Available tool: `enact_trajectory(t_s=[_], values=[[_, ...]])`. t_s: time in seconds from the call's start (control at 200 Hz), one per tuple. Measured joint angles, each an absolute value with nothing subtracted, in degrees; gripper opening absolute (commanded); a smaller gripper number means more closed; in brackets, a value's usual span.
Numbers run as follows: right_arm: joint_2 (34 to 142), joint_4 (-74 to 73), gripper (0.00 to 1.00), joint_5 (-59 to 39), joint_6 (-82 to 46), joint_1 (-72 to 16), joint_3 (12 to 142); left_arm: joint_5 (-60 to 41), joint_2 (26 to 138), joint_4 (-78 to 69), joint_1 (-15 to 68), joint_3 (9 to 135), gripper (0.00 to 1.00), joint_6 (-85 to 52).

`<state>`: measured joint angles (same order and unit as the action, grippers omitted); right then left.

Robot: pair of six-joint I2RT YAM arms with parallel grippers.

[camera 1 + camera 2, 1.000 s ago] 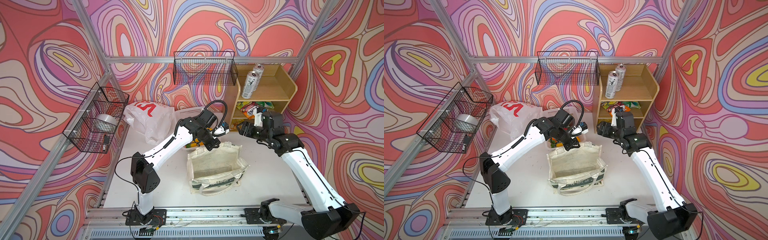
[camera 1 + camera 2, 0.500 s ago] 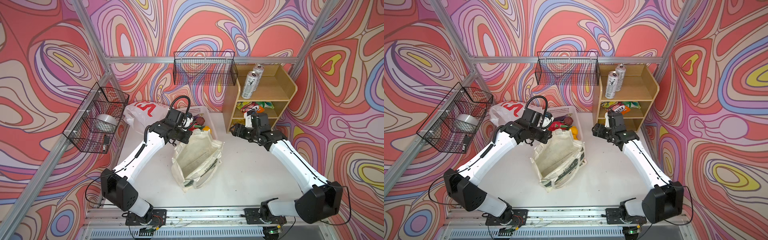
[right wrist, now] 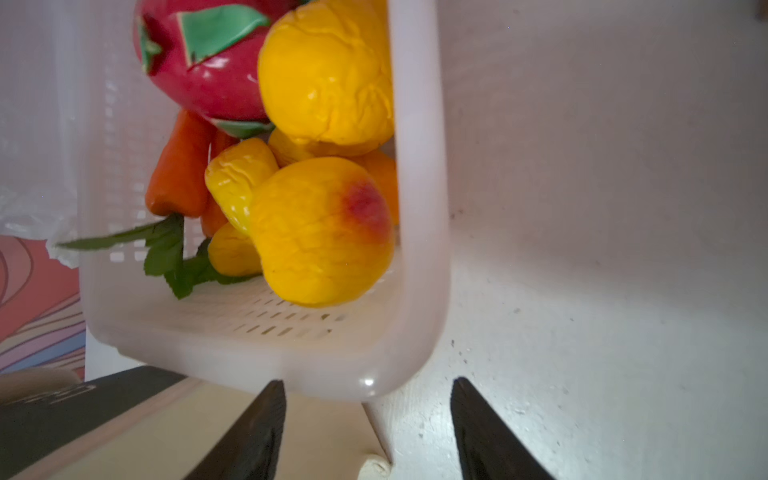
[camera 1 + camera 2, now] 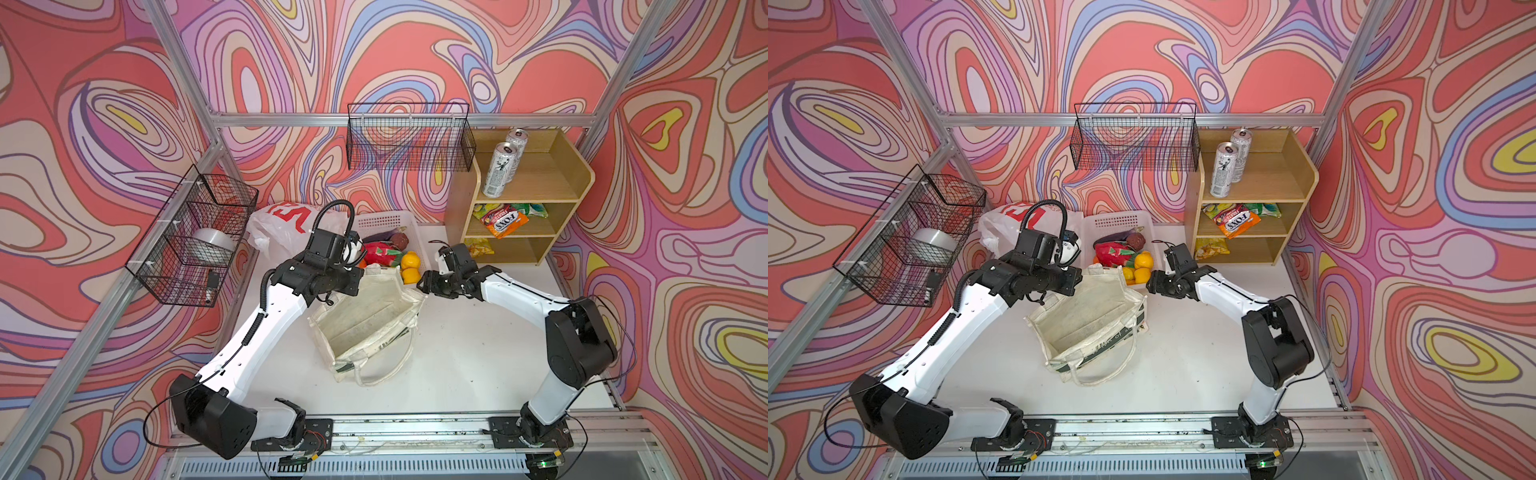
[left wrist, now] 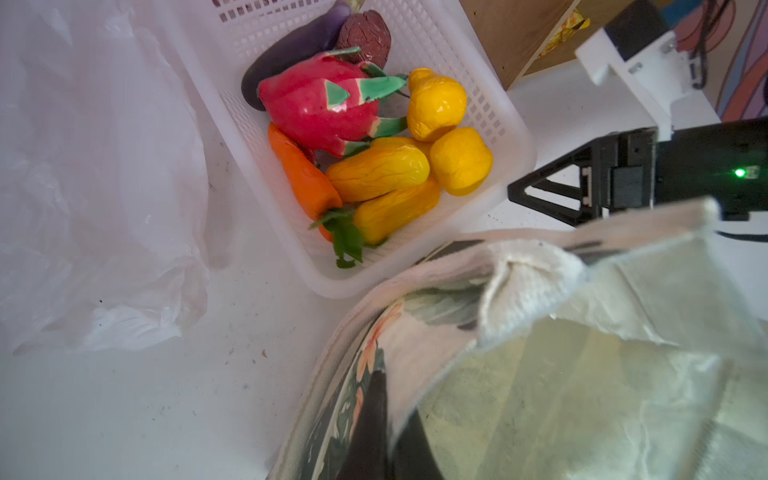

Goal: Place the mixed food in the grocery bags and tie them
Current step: 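Grasp the tote's near rim with left gripper while right reaches far rim, then pull the tote bag open and upright with both grippers holding its rims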

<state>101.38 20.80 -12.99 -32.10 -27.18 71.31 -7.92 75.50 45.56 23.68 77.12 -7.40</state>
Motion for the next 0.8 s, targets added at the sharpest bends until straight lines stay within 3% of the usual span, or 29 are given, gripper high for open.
enact_trajectory(t_s=[0.28,0.486,0.616,0.801], values=[[114.6,14.7,0.60,-14.0,-37.8,-31.6,84.6,-7.7,74.0,45.6,23.6,76.3,0.00,-8.7],[123.8,18.3,0.61,-13.8,-37.6,-32.0,98.5,-7.9,75.0,45.1,23.6,76.3,0.00,-9.8],[118.9,19.5,0.69,-10.4,-35.9,-31.9,93.5,-9.2,75.8,44.7,23.6,76.3,0.00,-11.0],[99.9,24.6,0.74,-3.5,-34.3,-30.6,83.3,-12.3,75.9,43.0,23.6,76.3,0.00,-13.5]])
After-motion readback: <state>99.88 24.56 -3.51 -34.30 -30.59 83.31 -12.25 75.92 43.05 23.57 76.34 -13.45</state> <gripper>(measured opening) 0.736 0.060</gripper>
